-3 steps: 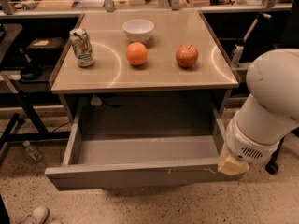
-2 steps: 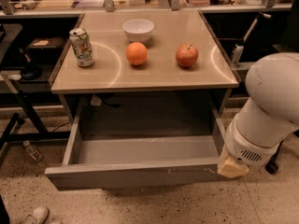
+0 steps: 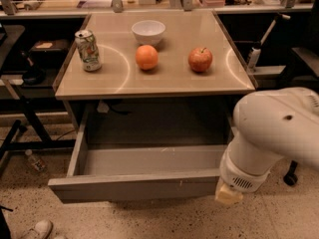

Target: Close top drawer

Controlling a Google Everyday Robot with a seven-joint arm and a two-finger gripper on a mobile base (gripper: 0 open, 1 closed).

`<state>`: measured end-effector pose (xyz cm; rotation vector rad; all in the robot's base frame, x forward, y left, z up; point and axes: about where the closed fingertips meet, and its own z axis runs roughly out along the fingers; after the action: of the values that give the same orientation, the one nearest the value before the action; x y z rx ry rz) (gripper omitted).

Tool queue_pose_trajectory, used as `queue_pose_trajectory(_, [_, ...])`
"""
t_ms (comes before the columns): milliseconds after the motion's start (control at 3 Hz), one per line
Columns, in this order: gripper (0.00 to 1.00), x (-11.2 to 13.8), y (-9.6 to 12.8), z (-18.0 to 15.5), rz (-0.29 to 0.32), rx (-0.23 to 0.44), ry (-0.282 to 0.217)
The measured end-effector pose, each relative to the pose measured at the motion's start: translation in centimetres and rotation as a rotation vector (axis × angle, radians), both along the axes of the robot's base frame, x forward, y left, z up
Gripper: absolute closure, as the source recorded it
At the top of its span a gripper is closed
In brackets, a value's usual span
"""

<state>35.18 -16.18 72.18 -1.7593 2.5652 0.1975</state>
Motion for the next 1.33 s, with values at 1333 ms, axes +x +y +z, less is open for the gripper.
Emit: queue_pose_trajectory(1333, [1.0,4.2,3.8,-7.3,-0.011,-0.003,0.016])
